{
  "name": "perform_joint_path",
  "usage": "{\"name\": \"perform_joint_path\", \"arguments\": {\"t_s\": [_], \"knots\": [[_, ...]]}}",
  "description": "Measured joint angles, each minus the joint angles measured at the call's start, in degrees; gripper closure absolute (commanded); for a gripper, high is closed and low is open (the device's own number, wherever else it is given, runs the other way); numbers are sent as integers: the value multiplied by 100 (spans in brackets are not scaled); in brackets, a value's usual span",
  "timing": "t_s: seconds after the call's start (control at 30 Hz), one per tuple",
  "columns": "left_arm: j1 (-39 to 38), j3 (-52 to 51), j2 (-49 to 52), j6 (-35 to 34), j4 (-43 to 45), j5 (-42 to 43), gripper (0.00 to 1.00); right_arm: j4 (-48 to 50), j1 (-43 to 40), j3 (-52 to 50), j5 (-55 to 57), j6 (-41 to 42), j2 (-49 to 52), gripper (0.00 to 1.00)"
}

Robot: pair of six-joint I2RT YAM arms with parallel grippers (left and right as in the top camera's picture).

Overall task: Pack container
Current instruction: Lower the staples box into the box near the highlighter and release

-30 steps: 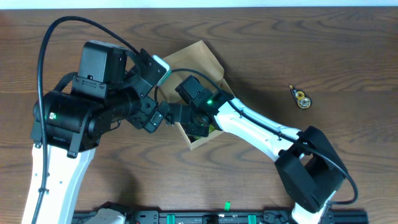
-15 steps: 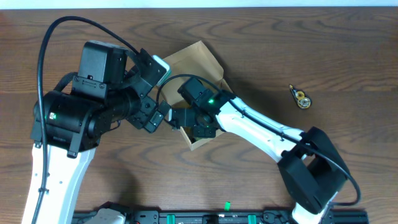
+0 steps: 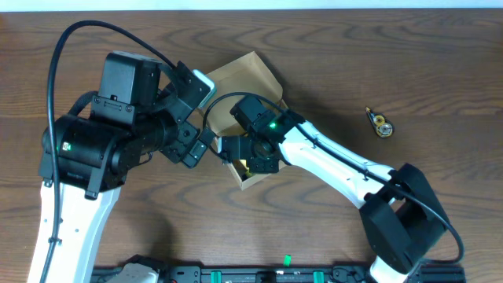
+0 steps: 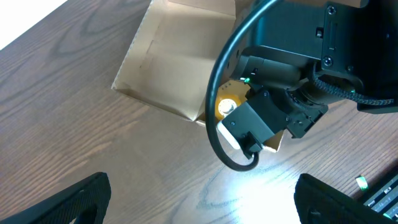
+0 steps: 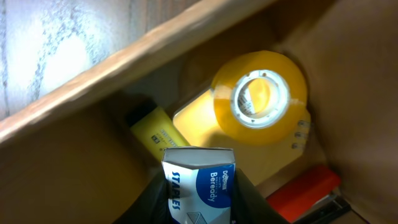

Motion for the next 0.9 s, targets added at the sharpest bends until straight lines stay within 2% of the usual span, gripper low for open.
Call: {"name": "perform_joint_path", "arguments": {"t_s": [0.4,0.9], "knots": [[0,0,0,0,0,0,5,-81,13,0,-28,-525,0,81],[0,0,0,0,0,0,5,-42,396,0,378,-734,0,83]]}}
